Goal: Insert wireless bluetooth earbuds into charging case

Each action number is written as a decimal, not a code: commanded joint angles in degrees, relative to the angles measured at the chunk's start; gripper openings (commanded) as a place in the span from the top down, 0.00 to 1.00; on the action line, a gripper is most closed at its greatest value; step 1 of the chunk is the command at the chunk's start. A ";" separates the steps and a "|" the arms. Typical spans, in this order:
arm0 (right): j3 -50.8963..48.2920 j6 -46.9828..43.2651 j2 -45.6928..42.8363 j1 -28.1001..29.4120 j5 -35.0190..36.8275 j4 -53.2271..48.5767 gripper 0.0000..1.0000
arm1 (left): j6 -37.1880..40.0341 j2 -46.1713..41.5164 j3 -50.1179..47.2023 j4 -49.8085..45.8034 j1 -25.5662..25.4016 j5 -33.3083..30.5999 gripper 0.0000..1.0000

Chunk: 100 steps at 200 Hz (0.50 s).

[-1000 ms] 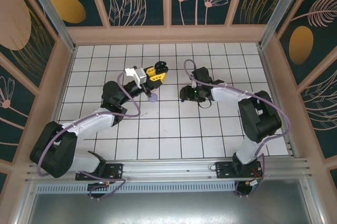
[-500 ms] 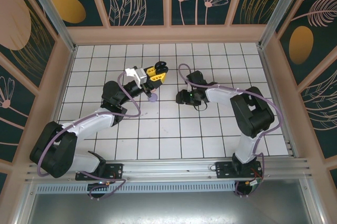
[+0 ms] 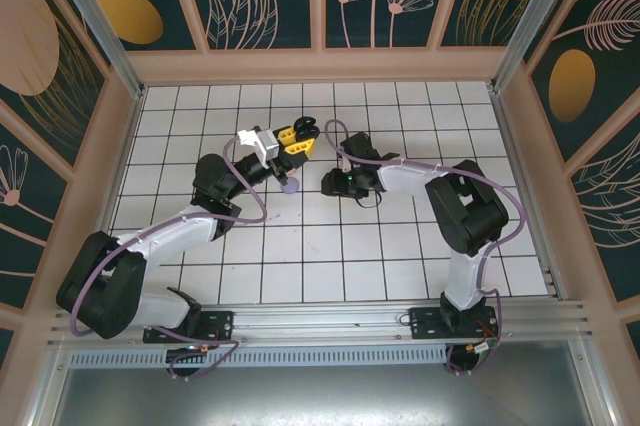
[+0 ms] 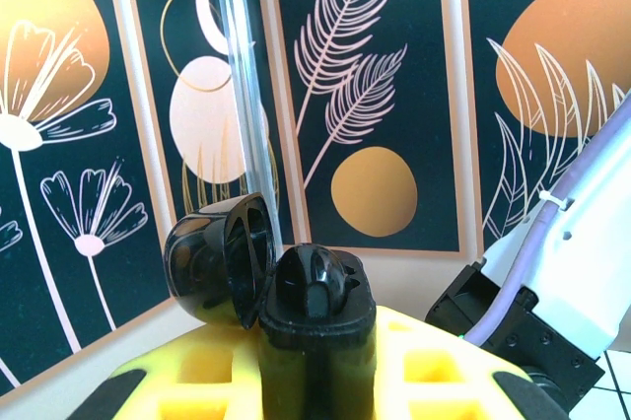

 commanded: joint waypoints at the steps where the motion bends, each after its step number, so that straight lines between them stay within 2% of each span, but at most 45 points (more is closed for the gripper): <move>1: 3.00 0.74 -0.29 1.23 -3.75 0.26 0.52 | 1.11 -1.68 -0.14 0.42 -0.13 -0.61 1.00; 42: 5.47 -1.56 -3.31 0.59 -0.76 -2.74 0.54 | 1.11 -1.79 0.04 0.45 -0.16 -0.40 1.00; 100: 13.92 -5.55 5.42 -0.34 1.08 -7.10 0.52 | 0.72 -2.42 -0.31 0.52 -0.16 -0.61 1.00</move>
